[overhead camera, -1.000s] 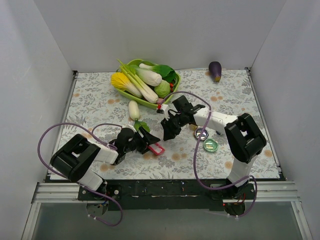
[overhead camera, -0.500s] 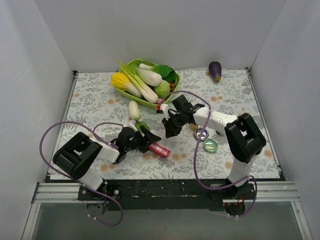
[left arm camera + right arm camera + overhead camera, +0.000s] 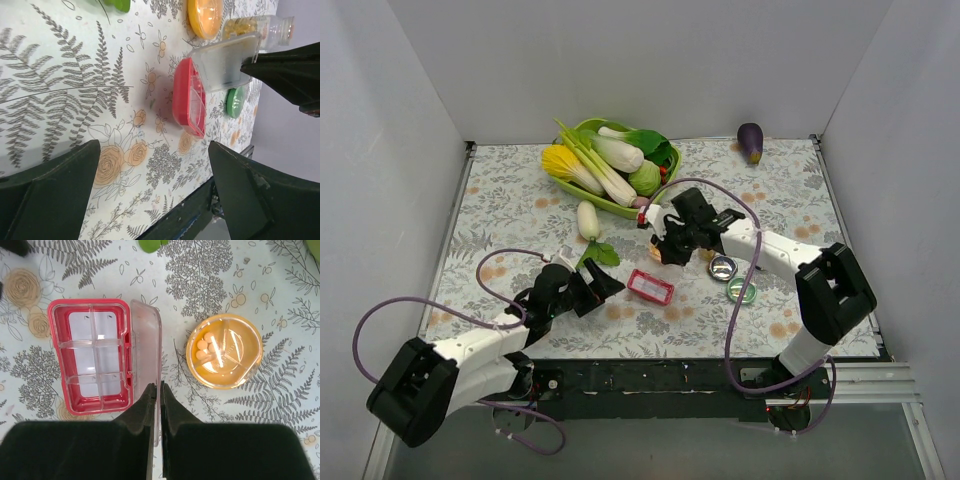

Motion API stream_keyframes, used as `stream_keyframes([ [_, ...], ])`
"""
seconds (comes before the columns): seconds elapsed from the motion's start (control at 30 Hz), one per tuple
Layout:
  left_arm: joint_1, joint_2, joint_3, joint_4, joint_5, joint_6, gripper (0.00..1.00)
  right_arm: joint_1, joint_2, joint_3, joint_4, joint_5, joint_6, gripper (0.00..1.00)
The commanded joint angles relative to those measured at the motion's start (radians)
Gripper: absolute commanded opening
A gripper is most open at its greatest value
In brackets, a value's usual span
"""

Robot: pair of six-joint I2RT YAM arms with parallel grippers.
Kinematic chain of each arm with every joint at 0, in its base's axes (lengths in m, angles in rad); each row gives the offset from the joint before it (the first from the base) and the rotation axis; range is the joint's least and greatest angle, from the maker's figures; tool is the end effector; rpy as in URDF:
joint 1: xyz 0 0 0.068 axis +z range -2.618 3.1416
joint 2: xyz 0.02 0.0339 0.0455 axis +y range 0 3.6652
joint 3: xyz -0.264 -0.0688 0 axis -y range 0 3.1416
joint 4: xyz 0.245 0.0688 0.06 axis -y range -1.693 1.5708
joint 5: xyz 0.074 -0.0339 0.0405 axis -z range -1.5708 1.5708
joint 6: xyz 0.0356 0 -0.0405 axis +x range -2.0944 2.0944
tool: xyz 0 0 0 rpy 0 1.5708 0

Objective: Sort the pills into containers

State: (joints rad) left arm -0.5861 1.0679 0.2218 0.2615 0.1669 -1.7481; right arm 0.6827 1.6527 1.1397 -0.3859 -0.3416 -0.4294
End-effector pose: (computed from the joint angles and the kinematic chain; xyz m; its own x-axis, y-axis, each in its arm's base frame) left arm 0.1559 -0.1106 0.1409 -0.5694 -0.7871 0.2373 -0.5691 0.1691 -0.8047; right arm 0.2652 0.2310 0.2245 -0.2373 -0.6985 -0.6751 -0.9404 0.3395 -0.0208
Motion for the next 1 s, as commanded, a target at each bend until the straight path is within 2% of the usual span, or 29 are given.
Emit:
stream_keyframes([
  [0.0, 0.019, -0.132, 0.017, -0.228, -0.075, 0.111, 0.93, 0.028, -0.054, -0.053, 0.019, 0.087, -0.094, 0.06],
  [0.17, 0.025, -0.151, 0.07, -0.292, -0.083, 0.163, 0.94, 0.074, -0.074, -0.092, 0.013, 0.127, -0.124, 0.09],
  [0.37, 0.026, -0.158, 0.151, -0.363, -0.095, 0.232, 0.94, 0.086, -0.08, -0.066, -0.013, 0.125, -0.123, 0.25],
  [0.63, 0.026, -0.187, 0.154, -0.374, -0.069, 0.242, 0.94, 0.089, -0.108, -0.06, -0.036, 0.096, -0.109, 0.33],
  [0.8, 0.026, -0.224, 0.142, -0.352, -0.029, 0.262, 0.95, 0.09, -0.136, -0.061, -0.05, 0.056, -0.106, 0.49],
  [0.97, 0.026, -0.226, 0.131, -0.295, 0.087, 0.28, 0.92, 0.092, -0.159, -0.051, -0.076, 0.003, -0.106, 0.63],
])
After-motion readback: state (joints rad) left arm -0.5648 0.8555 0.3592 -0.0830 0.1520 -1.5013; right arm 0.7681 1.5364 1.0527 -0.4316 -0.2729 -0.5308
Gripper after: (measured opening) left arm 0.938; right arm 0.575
